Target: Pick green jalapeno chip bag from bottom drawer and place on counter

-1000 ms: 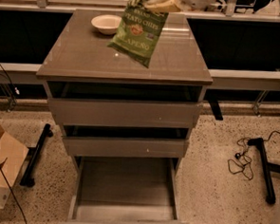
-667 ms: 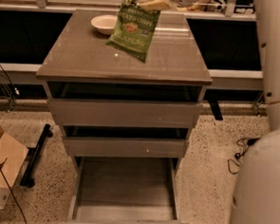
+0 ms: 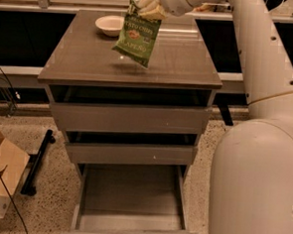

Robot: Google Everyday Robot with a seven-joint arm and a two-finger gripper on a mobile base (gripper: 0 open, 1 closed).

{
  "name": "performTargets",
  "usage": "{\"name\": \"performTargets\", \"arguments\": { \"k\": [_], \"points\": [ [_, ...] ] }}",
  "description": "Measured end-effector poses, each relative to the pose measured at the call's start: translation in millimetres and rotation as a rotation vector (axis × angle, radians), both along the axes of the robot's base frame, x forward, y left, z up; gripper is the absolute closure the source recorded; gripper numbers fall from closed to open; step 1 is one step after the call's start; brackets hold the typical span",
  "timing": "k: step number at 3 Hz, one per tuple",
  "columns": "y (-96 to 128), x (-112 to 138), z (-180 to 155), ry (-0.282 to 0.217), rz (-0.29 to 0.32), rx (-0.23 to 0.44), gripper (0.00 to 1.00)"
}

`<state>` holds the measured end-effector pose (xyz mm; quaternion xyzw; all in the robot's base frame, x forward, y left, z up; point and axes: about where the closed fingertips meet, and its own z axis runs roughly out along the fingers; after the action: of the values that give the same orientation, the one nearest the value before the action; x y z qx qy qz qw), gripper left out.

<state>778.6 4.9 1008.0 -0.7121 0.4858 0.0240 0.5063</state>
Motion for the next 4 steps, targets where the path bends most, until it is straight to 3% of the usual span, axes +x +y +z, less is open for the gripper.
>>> {"name": "performTargets", "arguments": {
  "k": [1, 2, 4],
  "points": [
    [2, 16, -15, 0.009, -0.031, -0.001, 0.75],
    [1, 22, -43, 0.071, -0.039, 0.08, 0.44],
    [9, 23, -47, 0.076, -0.028, 0.072, 0.0]
  ]
}}
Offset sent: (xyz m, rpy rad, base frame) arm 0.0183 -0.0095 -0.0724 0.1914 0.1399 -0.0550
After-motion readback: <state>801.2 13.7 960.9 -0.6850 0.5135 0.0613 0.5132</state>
